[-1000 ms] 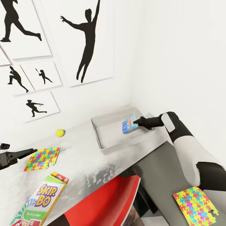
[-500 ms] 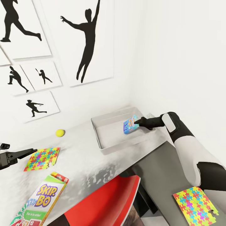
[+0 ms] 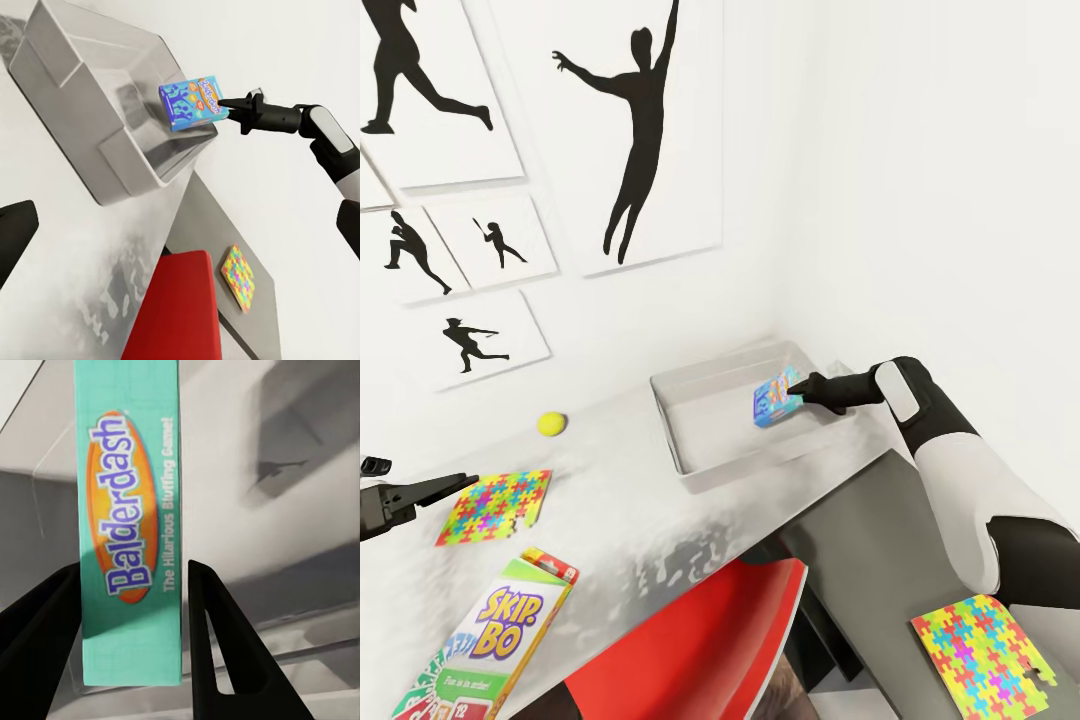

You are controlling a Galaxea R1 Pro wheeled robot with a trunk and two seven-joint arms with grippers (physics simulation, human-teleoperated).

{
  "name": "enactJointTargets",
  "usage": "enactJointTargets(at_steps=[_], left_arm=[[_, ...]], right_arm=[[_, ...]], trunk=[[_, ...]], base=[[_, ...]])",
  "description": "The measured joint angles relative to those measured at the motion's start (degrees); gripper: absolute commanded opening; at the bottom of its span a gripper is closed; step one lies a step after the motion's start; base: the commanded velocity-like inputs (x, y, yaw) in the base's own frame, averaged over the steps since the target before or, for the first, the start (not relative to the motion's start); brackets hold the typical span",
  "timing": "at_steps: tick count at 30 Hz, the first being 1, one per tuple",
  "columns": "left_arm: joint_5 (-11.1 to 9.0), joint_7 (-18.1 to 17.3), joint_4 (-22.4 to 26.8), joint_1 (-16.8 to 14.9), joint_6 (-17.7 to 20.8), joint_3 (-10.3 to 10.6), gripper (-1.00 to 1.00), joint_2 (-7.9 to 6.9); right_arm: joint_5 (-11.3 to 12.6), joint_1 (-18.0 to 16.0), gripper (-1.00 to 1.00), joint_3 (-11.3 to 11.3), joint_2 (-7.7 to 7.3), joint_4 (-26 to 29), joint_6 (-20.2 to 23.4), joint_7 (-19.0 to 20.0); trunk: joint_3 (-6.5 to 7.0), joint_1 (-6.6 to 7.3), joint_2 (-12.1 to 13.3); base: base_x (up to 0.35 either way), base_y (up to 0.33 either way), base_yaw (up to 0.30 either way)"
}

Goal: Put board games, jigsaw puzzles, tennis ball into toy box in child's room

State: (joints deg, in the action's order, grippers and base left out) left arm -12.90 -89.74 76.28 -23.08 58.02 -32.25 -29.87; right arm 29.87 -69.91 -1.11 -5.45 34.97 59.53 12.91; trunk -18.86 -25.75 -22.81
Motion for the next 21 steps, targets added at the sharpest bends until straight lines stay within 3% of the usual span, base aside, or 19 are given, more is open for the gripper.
enactJointTargets(at_steps=[21], left_arm=[[0.00,0.00,0.00,0.00,0.00,-0.09,1.00,0.00]], right_arm=[[-0.03,0.00,-1.00,-0.22,0.00,0.07,-0.44,-0.01]], trunk=[[-1.60,0.00,0.00]], base=[[0.000,0.000,0.000]])
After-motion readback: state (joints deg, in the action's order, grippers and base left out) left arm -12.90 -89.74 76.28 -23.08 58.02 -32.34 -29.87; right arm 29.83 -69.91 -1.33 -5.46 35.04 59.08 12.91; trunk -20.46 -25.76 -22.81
